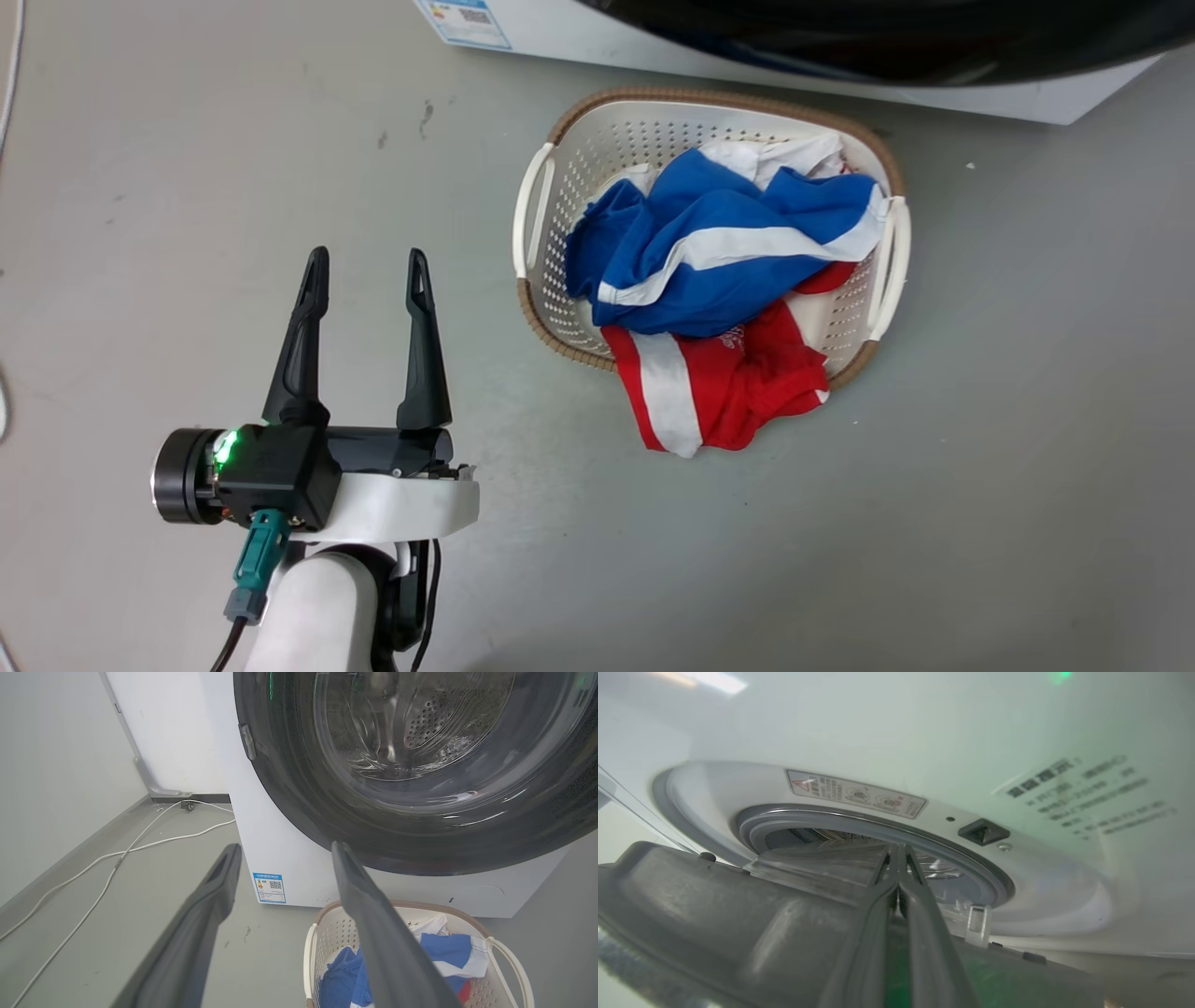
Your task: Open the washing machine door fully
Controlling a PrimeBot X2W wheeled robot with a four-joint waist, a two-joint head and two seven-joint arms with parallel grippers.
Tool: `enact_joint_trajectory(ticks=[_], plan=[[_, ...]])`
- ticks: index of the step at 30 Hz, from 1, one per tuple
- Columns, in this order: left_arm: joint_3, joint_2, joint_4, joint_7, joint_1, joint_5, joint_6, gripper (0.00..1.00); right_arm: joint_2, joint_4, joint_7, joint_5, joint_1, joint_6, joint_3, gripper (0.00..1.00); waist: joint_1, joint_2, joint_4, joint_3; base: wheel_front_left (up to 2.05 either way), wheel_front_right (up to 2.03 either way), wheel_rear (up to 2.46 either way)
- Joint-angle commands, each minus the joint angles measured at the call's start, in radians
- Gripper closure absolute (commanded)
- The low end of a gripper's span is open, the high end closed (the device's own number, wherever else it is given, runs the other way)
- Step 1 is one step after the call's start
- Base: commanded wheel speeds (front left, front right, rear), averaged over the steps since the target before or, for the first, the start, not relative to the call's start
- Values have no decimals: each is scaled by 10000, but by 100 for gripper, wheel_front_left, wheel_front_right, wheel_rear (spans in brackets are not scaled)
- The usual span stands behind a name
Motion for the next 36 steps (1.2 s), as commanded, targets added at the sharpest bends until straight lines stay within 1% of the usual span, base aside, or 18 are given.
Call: enact_joint_trajectory(ticks=[1, 6, 16, 22, 31, 36], plan=[[40, -3, 4, -28, 75, 23, -6, 0, 259, -109, 157, 56, 355, 25, 132, 100, -1, 0, -117, -105, 0, 0, 0], [147, -3, 6, -28, 115, 137, -74, 0, 392, -702, 391, 199, 1070, 25, 180, 100, -1, 0, -382, -300, 0, 0, 0], [373, -3, 22, -28, 321, 293, -186, 0, 661, -2365, 770, 478, 2837, 25, 331, 100, -1, 0, -805, -753, 0, 0, 0], [466, -3, 57, -28, 522, 374, -228, 0, 997, -3471, 926, 742, 3996, 25, 487, 100, -1, 0, -1042, -1046, 0, 0, 0], [399, -2, 134, -27, 709, 350, -226, 0, 1314, -5384, 971, 1018, 6181, 25, 648, 100, -1, 0, -1115, -1511, 0, 0, 0], [417, -3, 157, -27, 823, 403, -239, 0, 1483, -6250, 900, 1147, 7290, 27, 720, 100, -1, 0, -1157, -1783, 0, 0, 0]])
